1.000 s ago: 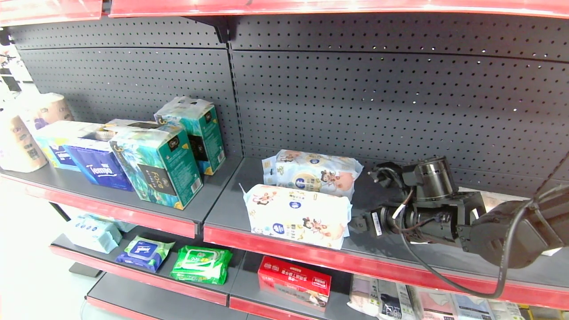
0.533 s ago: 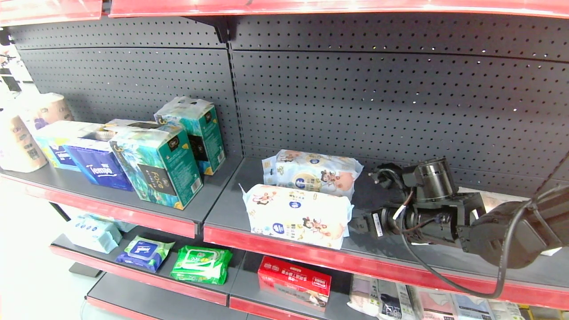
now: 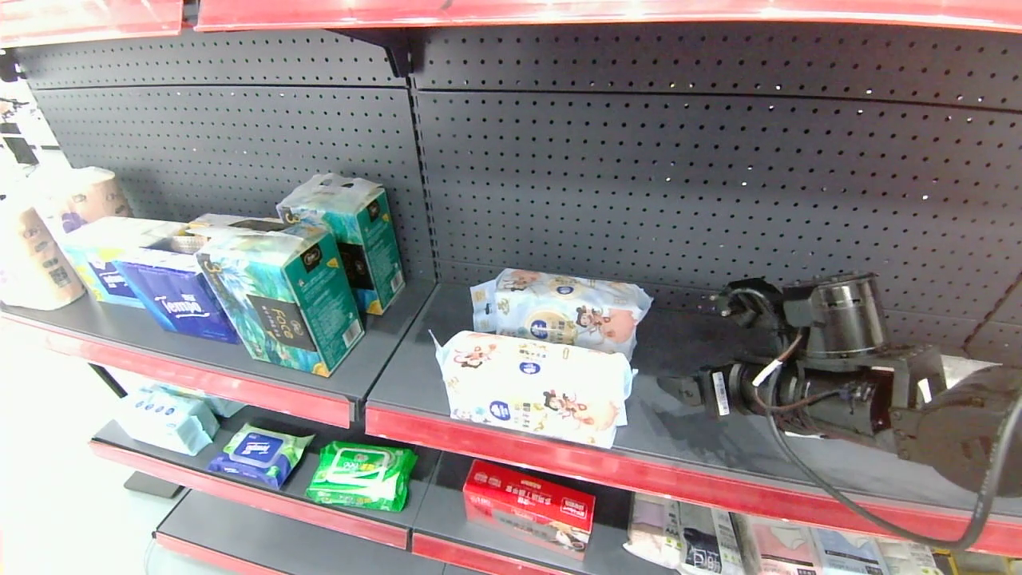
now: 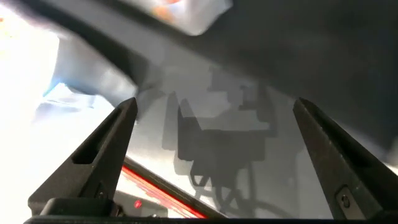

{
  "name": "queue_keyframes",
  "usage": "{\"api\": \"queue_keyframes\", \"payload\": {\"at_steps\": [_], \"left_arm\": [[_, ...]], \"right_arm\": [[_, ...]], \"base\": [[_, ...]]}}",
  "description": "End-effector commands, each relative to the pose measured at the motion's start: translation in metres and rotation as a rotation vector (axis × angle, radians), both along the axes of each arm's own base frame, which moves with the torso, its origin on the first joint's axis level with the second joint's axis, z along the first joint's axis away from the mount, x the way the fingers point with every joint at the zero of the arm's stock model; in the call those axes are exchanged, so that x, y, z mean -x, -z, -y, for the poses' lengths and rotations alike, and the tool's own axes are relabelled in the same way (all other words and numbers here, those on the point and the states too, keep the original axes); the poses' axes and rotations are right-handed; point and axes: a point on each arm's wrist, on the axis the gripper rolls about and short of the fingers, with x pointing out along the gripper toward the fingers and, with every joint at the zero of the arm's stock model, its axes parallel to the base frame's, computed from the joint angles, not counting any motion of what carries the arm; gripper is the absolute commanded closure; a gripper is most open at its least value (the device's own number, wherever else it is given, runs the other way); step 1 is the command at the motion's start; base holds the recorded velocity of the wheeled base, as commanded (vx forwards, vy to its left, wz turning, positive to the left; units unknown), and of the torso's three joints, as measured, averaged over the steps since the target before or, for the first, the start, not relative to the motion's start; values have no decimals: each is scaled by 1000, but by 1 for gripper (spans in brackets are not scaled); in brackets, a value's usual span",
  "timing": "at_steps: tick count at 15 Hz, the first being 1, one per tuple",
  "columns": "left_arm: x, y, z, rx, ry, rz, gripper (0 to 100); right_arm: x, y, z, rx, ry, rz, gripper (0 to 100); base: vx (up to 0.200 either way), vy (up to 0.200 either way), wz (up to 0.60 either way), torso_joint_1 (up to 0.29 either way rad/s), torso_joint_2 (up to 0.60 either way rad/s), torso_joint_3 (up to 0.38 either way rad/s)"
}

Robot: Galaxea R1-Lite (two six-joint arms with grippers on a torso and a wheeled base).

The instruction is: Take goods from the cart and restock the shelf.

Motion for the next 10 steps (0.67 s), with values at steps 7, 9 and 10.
{"api": "queue_keyframes", "payload": {"at_steps": [7,9,10], "left_arm": [[0,0,0,12,-1,-6,0],[0,0,0,12,-1,-6,0],[0,0,0,17,-1,-7,0]], "right_arm": [[65,-44,53,-18,146,179,0],[80,-48,62,-12,162,212,0],[85,-47,66,-6,174,217,0]], "base": [[0,0,0,0,0,0],[0,0,0,0,0,0],[0,0,0,0,0,0]]}}
